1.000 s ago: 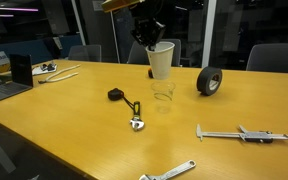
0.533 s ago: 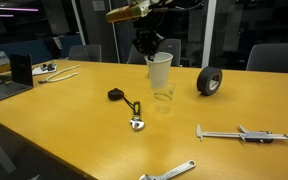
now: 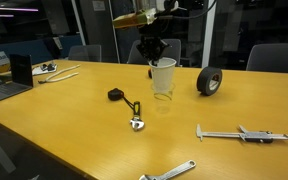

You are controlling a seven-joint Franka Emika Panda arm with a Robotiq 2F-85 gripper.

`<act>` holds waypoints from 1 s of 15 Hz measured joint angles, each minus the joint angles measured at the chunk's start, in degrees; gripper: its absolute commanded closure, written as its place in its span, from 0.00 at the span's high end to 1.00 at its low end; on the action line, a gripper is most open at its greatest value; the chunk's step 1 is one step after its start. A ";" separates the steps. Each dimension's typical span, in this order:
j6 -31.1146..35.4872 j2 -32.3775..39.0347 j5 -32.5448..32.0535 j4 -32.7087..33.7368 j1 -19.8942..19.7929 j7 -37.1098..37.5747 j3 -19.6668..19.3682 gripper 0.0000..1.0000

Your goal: Pick the white cup and put it in the clear cup

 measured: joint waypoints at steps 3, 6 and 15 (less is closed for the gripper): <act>0.00 1.01 0.00 0.74 0.00 0.00 -0.40 0.06; 0.00 1.78 0.00 1.37 0.00 -0.01 -0.67 0.06; -0.17 2.98 0.00 2.52 0.08 0.00 -0.80 0.70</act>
